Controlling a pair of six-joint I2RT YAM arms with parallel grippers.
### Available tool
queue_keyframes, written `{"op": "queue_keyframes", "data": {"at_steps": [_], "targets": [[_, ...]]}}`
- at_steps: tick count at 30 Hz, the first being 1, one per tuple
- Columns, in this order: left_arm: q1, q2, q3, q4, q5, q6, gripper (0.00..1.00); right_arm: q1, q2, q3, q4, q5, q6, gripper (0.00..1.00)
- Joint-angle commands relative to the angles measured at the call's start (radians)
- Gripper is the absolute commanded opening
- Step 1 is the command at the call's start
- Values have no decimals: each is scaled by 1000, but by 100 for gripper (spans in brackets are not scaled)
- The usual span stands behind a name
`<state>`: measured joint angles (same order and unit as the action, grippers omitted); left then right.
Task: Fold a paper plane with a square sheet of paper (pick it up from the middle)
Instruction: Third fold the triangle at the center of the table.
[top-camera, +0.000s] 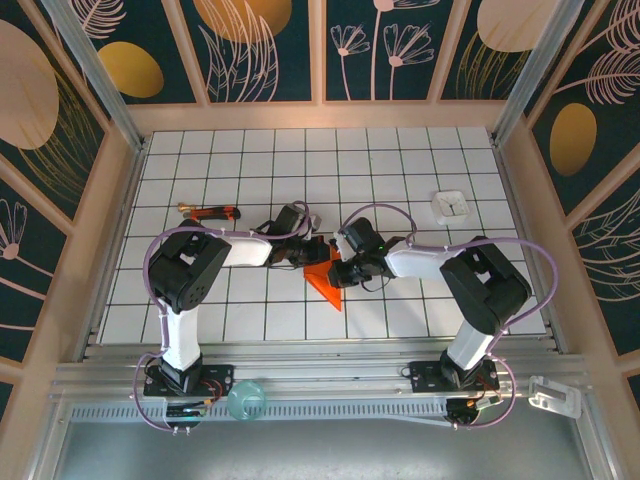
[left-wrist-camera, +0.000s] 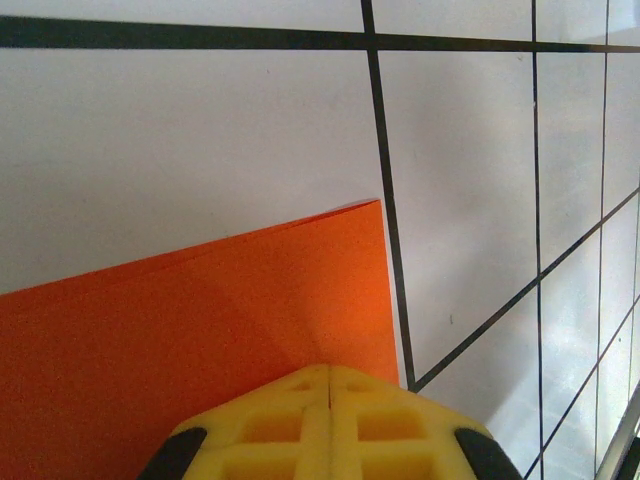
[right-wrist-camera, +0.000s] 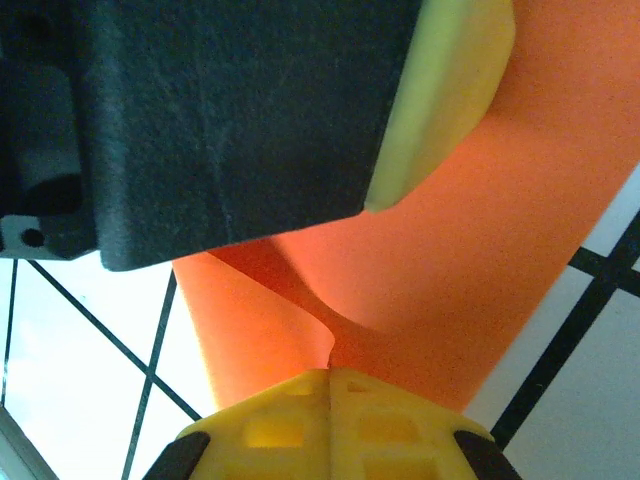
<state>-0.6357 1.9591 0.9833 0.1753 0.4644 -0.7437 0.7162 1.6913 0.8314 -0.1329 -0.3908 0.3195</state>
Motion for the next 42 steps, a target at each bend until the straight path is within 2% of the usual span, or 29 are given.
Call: {"op": "queue_keyframes", "data": {"at_steps": [1,20,24,31,35,39,42], "targets": [[-7,63,-53,-124,-35,18,0,1,24,-5,-9,2,-9,0],[-7,49,-17,-153,-35,19,1,3,53,-55,-6,67,-12,0],[-7,32,50,-191,-51,33,8,3,51,-67,-6,72,-11,0],[-7,-10,150,-280,-81,68,30,2,43,-79,-7,79,-10,0],[-7,-74,171,-323,-142,85,41,2,43,-84,-6,78,-10,0],[-7,-171,136,-351,-245,82,44,3,45,-86,-3,78,-10,0],[-7,-287,51,-340,-294,38,41,2,48,-84,-4,77,-8,0]]}}
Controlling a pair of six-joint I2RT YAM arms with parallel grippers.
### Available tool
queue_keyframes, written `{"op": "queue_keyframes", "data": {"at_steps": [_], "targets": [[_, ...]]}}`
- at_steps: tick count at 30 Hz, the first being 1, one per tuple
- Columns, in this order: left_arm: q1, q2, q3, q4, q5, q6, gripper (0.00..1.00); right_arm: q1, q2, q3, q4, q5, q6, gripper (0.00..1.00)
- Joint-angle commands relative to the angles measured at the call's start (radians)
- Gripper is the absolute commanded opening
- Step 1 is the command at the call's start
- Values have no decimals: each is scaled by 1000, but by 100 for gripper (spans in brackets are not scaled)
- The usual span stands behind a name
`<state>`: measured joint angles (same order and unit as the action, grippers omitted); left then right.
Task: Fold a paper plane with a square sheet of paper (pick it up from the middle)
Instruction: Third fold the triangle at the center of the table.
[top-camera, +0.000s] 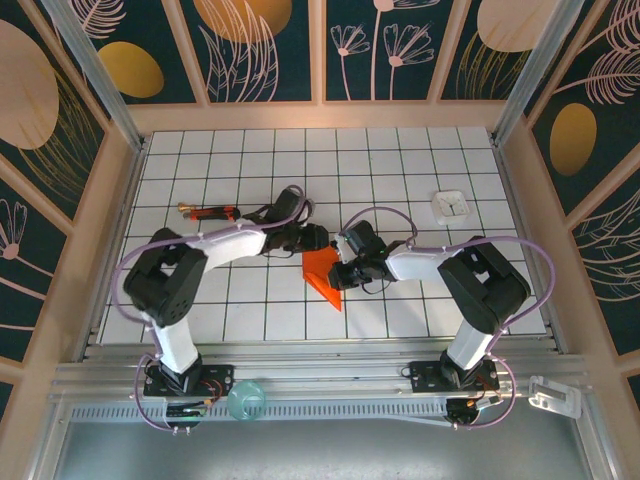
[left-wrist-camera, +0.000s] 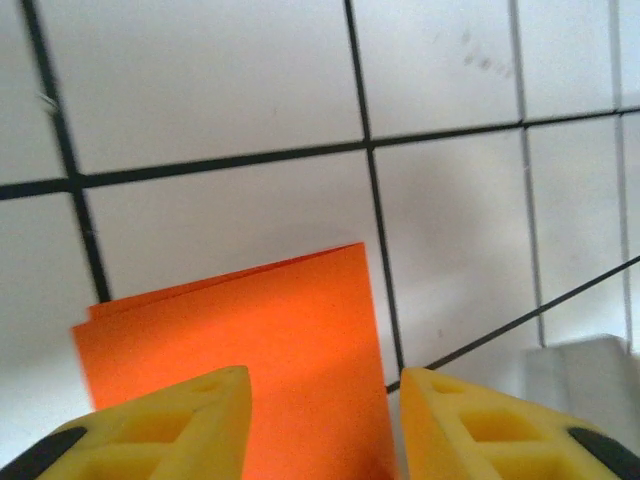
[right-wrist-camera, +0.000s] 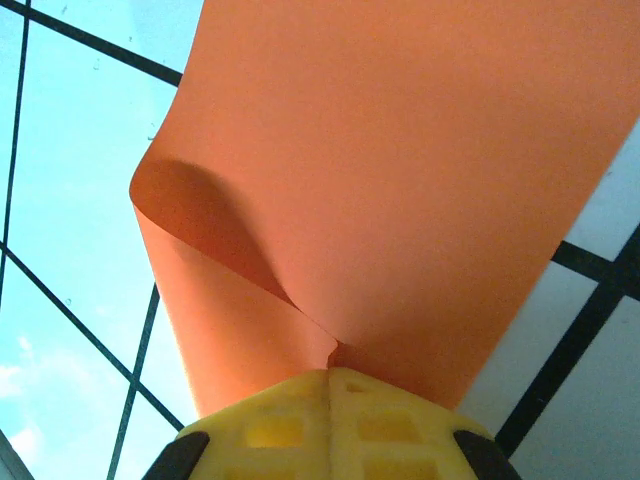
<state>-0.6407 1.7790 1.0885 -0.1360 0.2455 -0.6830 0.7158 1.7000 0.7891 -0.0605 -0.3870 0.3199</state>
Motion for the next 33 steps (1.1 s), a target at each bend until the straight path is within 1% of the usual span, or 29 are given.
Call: {"op": "queue_keyframes", "data": {"at_steps": [1,3,5,8,12,14,17,20,25,33], "targets": [[-2,-149,-98,-10,-75,-52,37,1,37,-42,-75,74,-9,0],[-6,-238,-205,53,-54,-115,26,2,40,-41,-75,74,-10,0],[-28,-327,-306,120,-37,-184,14,2,43,-39,-76,74,-10,0],[-106,-394,-391,170,-49,-247,0,2,45,-34,-78,76,-10,0],[-197,-371,-470,319,-13,-342,0,2,46,-33,-80,79,-11,0],[-235,-344,-496,394,-16,-383,0,2,46,-36,-79,80,-10,0],[-276,-305,-529,515,-23,-442,0,2,49,-40,-73,82,-7,0],[-300,-258,-539,599,-27,-481,0,2,53,-44,-68,80,-7,0],[-325,-200,-549,659,-51,-519,0,0,56,-50,-65,79,-10,0],[-342,-153,-558,682,-65,-541,0,-2,52,-47,-66,79,-11,0]]}}
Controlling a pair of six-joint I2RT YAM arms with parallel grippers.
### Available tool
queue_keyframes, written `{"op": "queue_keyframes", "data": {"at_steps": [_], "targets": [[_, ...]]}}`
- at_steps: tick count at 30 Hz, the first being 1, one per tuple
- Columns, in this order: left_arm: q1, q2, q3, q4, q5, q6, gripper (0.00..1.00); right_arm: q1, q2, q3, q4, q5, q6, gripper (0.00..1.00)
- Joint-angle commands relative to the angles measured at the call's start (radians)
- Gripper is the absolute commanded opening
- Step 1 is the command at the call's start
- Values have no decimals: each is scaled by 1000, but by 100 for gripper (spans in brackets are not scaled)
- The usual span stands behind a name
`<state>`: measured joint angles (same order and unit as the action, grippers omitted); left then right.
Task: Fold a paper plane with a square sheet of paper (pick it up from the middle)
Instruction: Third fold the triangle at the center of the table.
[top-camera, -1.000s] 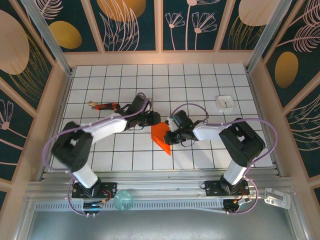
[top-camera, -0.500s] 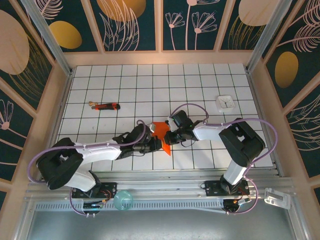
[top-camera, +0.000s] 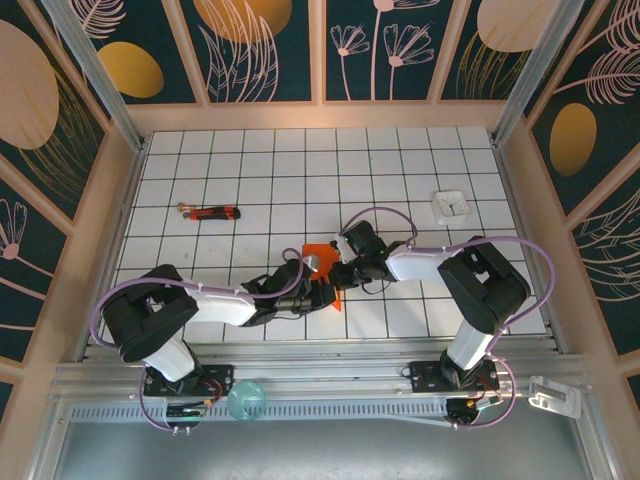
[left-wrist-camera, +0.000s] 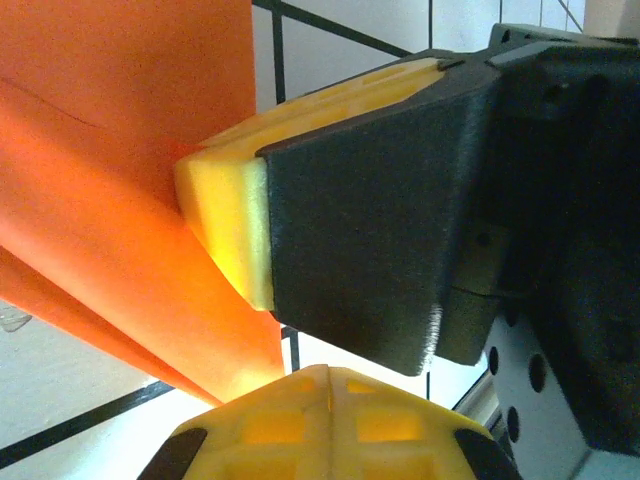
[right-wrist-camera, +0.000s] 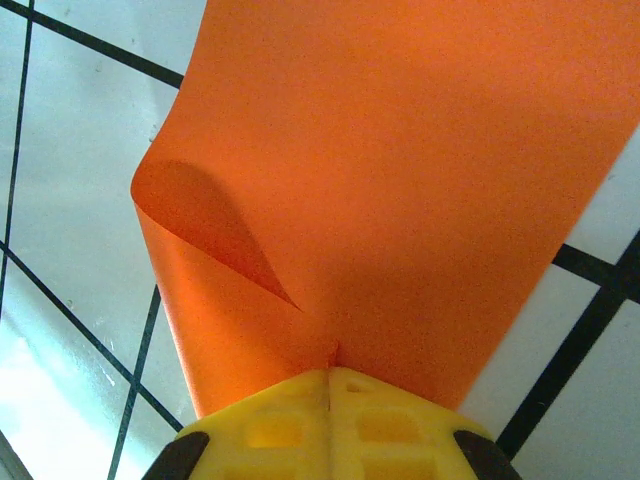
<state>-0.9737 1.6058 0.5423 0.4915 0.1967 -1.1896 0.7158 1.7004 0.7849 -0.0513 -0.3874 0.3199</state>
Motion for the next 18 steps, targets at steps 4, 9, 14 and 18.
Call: {"op": "queue_keyframes", "data": {"at_steps": [4,9,14,18], "targets": [[-17,46,-9,71,-7,-41,0,-2,49,-44,-78,79,-11,0],[-22,78,-7,91,7,-47,0,-3,50,-42,-78,79,-12,0],[-20,101,-1,90,16,-44,0,-2,51,-41,-82,81,-13,0],[-23,133,6,88,30,-40,0,-3,49,-42,-81,82,-13,0]]}}
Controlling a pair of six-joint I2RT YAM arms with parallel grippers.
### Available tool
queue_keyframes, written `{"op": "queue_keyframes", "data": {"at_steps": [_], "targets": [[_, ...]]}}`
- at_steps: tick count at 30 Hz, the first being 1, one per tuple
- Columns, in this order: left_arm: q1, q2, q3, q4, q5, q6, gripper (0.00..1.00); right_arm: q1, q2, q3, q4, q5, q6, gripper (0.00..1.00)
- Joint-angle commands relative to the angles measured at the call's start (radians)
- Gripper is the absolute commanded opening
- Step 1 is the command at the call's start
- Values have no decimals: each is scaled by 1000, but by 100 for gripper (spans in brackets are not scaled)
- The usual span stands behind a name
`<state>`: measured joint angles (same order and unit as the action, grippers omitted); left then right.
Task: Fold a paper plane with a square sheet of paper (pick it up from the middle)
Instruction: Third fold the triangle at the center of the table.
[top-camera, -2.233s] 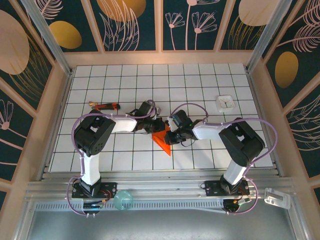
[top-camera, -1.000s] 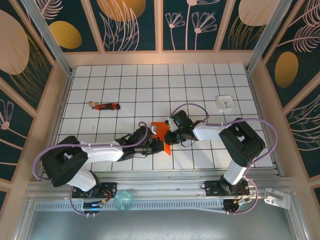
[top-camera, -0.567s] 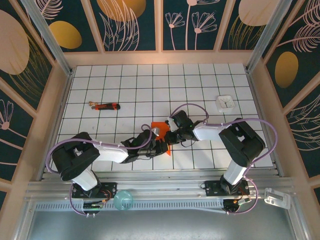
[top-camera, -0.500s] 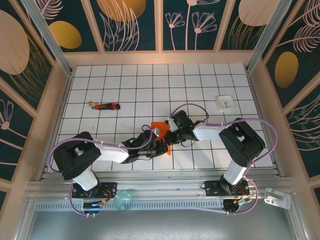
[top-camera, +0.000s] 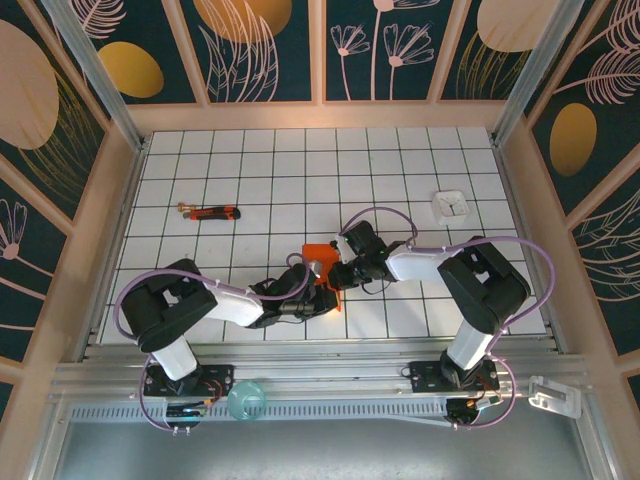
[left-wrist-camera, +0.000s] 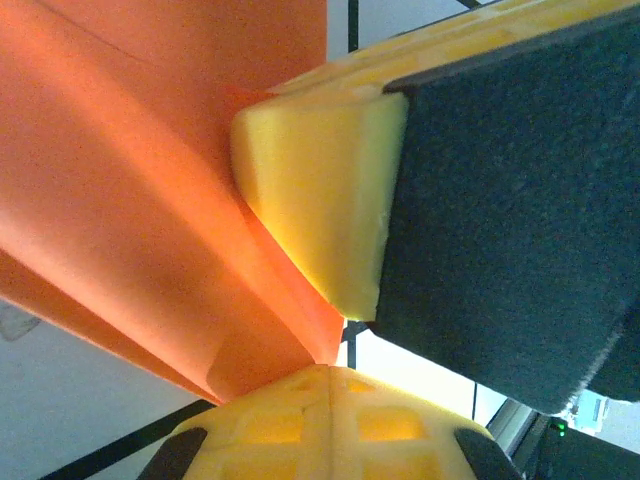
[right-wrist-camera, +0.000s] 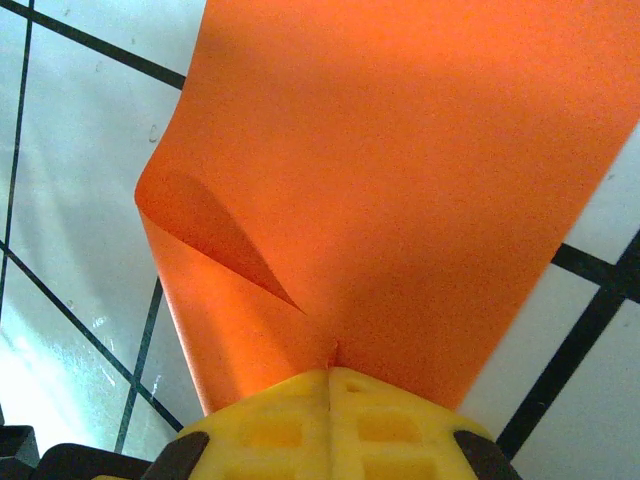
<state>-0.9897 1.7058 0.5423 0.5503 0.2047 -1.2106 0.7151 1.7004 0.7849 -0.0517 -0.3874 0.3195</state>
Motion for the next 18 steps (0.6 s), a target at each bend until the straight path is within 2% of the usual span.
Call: {"op": "queue_keyframes", "data": {"at_steps": [1,18], "targets": [[-7,37,5,32,24,-19,0,-2,50,-43,-81,82,-12,0],[-51,55,41,-9,51,6,0,-2,56,-53,-78,79,-5,0]]}}
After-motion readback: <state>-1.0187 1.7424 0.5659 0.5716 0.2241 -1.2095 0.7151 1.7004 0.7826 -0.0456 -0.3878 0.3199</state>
